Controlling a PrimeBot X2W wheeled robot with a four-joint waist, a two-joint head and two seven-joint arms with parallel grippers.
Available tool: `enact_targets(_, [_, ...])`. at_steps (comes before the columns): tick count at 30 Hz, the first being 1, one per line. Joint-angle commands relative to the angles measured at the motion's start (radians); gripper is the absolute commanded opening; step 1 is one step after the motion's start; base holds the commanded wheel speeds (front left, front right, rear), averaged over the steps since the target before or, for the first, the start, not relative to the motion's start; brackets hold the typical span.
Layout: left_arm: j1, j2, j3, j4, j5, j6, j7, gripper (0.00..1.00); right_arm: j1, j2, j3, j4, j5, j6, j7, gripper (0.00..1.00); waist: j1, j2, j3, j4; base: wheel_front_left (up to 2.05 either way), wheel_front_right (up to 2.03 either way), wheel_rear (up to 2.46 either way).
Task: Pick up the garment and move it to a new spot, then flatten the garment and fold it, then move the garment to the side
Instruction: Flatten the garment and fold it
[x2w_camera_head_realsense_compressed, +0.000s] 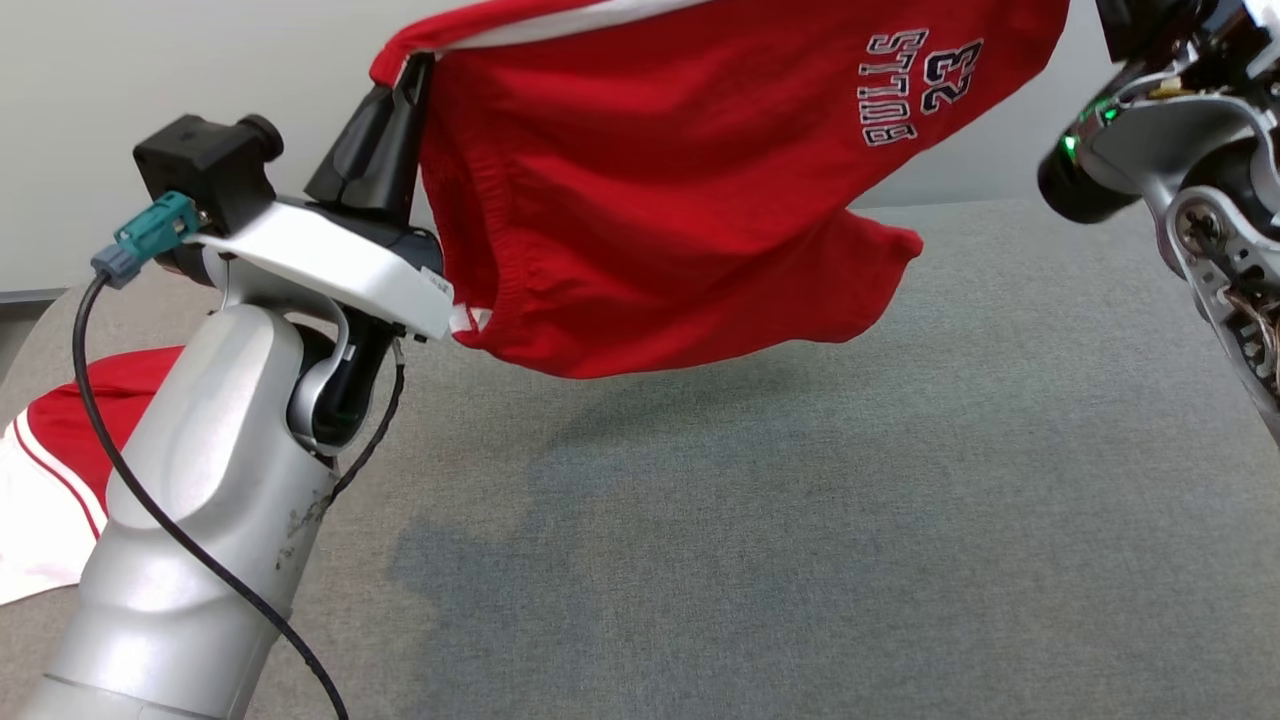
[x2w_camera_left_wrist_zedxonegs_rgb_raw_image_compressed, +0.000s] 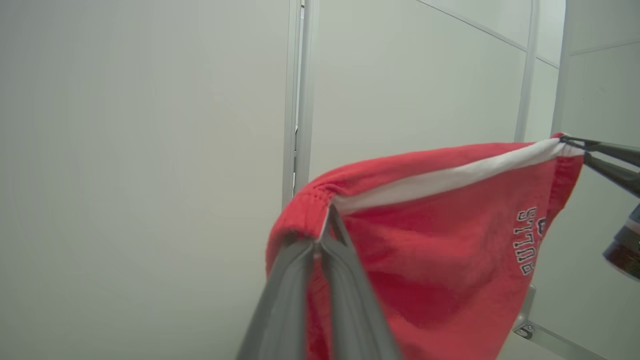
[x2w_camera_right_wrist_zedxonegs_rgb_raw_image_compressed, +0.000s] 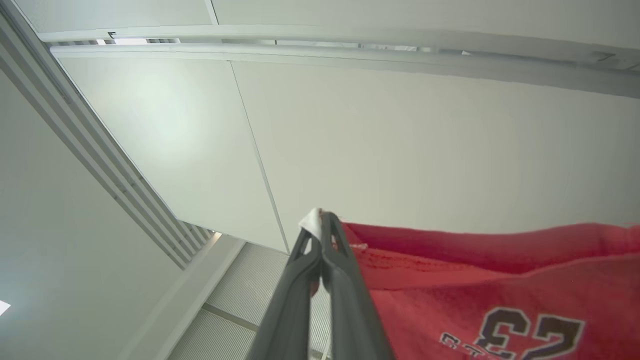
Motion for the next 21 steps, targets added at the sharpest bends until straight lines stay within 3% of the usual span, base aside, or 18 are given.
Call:
enact_targets(1, [-0.014, 0.003, 0.005, 0.002, 0.002, 0.007, -0.004, 0.00, -0.008, 0.002, -0.002, -0.012, 0.043, 0.003, -0.008, 0.00, 0.0000, 0.0000, 0.000, 0.000, 0.00, 0.00, 0.00])
enact_targets(12, [-0.032, 0.003, 0.005, 0.018, -0.009, 0.005, -0.016, 0.00, -0.022, -0.059, 0.058, -0.099, 0.326, 0.003, -0.085, 0.00, 0.0000, 0.0000, 0.002, 0.003, 0.00, 0.00, 0.00])
enact_targets(16, [-0.040, 0.006, 0.005, 0.022, -0.012, 0.005, -0.015, 0.00, -0.043, -0.104, 0.124, -0.135, 0.291, 0.003, -0.119, 0.00, 0.0000, 0.0000, 0.008, 0.004, 0.00, 0.00, 0.00])
enact_targets(21, [-0.054, 0.013, -0.010, 0.028, -0.007, 0.003, 0.011, 0.00, -0.087, -0.158, 0.292, -0.142, 0.163, 0.003, -0.146, 0.00, 0.0000, 0.0000, 0.019, 0.003, 0.00, 0.00, 0.00])
